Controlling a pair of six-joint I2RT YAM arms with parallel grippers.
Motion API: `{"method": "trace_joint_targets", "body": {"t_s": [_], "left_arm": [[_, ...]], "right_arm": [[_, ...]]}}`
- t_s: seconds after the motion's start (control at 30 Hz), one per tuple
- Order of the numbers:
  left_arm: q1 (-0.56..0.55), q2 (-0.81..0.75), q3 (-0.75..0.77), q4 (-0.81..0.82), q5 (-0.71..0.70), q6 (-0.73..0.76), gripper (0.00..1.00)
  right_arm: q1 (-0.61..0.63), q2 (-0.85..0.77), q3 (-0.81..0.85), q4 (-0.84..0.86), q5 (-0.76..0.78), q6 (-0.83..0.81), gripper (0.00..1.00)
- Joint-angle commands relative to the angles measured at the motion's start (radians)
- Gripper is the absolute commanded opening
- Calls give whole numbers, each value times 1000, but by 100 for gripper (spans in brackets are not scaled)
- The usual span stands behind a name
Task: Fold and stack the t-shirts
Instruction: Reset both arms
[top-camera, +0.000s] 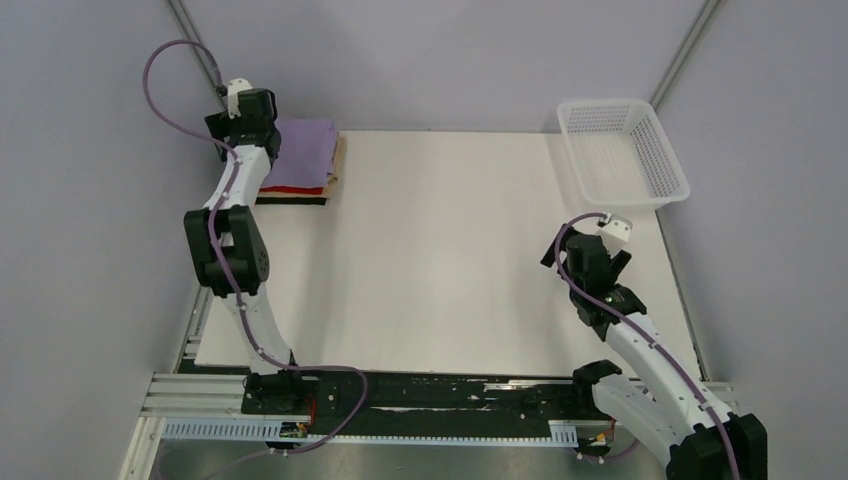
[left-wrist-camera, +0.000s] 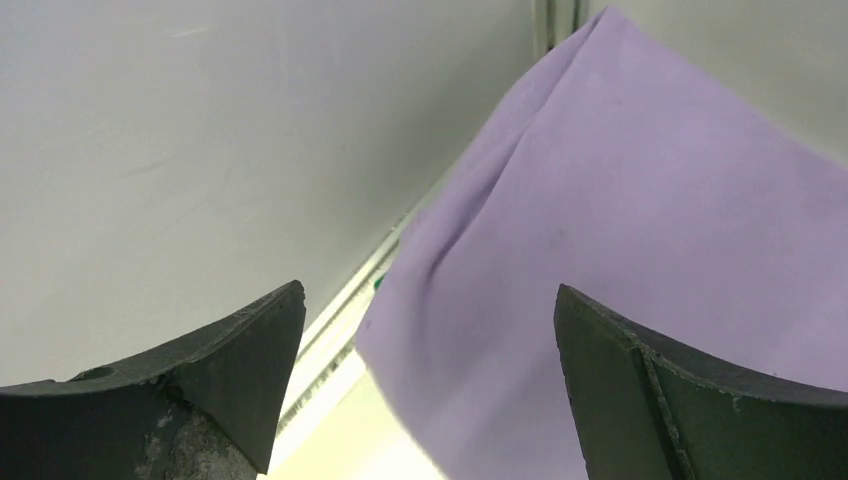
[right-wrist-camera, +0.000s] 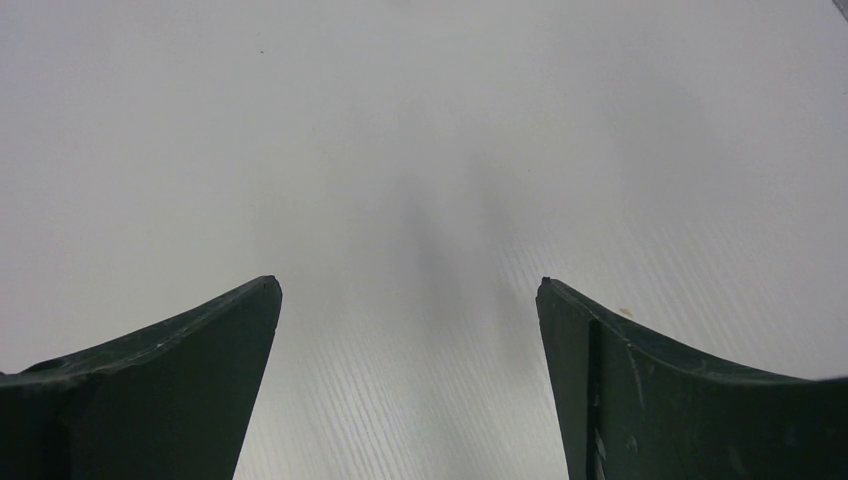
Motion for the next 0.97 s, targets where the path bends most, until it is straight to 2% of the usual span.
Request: {"method": "trace_joint_targets", "body": {"t_s": [0.0,0.07,0.13,0.2,0.23,0.27,0.3,0.33,0.37,0.4,0.47,0.53,0.67,0.93], "left_arm": [[-57,-346,-196,194,87,-180,100],[-125,-413,-260,160,51,-214,100],[-176,-486,-303,48,72,-289,100],[-202,-599,-386,-65,204,-397,100],[-208,-628,-470,-104,348,-422,100],[-213,-692,-522,-103,426,-446,100],[-234,-727,-639,-73,535,-450,100],[-251,-793,-696,-39,563,-462,100],[-289,-821,-809,-23,584,-472,100],[-314,-877,-857,2,583,-475,100],[-384,-946,-1040,31,542,-484,100],[-428,-991,-1132,59,534,-489,100],[-432,-1030,-1160,13,483,-497,100],[-432,-1031,-1154,29,482,-490,100]], "right_arm": [[-5,-45,1,23,-10,34,100],[-7,-56,-19,35,-23,69,100],[-11,-59,-38,43,-42,108,100],[-11,-55,-56,54,-69,134,100],[-12,-52,-61,55,-83,138,100],[-11,-50,-64,56,-89,145,100],[-11,-51,-69,58,-94,155,100],[-10,-53,-76,64,-105,157,100],[-11,-57,-83,75,-120,156,100],[-12,-60,-89,85,-139,153,100],[-12,-65,-98,99,-169,153,100],[-12,-64,-99,100,-176,153,100],[-12,-65,-101,110,-192,173,100],[-11,-105,-111,113,-190,167,100]]}}
